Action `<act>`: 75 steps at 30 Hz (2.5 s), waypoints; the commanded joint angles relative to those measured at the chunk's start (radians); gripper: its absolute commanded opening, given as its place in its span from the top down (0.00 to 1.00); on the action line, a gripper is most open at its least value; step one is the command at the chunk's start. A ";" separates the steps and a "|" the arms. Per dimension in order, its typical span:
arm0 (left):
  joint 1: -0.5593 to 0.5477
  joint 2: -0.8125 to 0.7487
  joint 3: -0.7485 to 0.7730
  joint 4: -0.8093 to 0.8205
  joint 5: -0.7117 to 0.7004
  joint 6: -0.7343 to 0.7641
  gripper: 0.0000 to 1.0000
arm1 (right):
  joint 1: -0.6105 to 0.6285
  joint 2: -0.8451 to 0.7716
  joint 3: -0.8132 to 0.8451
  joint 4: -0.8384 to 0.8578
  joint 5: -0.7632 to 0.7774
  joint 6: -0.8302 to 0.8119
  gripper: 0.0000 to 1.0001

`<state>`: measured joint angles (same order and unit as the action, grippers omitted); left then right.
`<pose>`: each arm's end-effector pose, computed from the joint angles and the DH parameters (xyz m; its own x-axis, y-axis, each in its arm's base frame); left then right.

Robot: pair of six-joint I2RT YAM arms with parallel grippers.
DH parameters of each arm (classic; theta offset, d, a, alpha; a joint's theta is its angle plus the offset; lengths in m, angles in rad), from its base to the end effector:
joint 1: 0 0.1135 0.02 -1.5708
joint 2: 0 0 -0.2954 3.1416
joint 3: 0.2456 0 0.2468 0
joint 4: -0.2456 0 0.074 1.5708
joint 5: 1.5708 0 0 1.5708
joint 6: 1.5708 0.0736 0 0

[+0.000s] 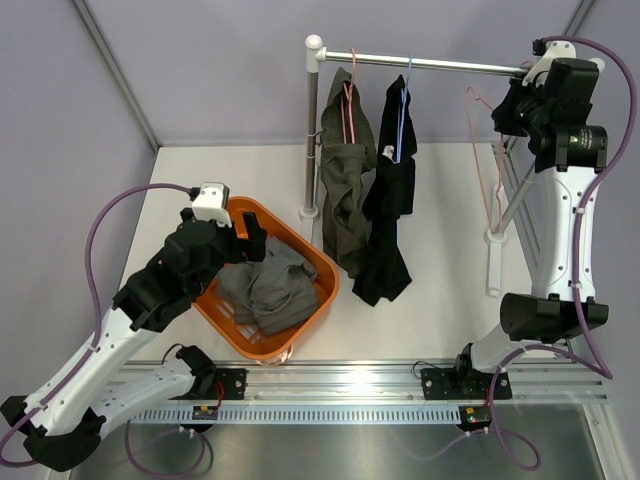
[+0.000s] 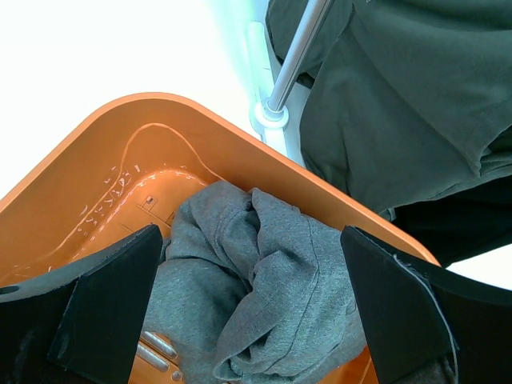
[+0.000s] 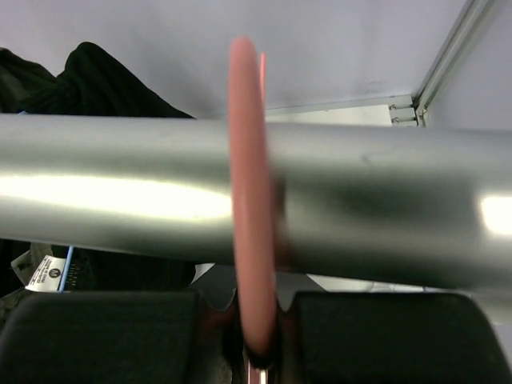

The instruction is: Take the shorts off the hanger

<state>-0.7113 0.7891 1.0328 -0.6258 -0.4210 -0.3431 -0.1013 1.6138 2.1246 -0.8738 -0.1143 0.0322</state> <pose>0.1414 -0.0821 0.3865 -0.3698 -0.0866 -0.9251 0.1956 0.9661 -0.1686 0.3488 -0.0270 0.5258 -0.3533 0.0681 -0.9330 0.0058 0.9975 0.0706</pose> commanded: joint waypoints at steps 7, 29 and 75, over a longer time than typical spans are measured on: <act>0.003 0.002 0.021 0.077 0.018 0.018 0.01 | -0.006 -0.107 -0.055 0.029 0.074 0.028 0.77; 0.003 -0.022 0.000 0.100 -0.028 0.032 0.01 | 0.303 -0.329 -0.098 0.036 0.244 0.137 0.47; 0.004 -0.056 -0.062 0.117 -0.056 0.047 0.01 | 0.563 0.084 -0.071 0.460 0.555 0.025 0.76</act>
<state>-0.7113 0.7479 0.9722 -0.5728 -0.4500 -0.3088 0.4526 1.6997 2.0357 -0.4744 0.4026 0.0704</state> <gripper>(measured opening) 0.988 0.255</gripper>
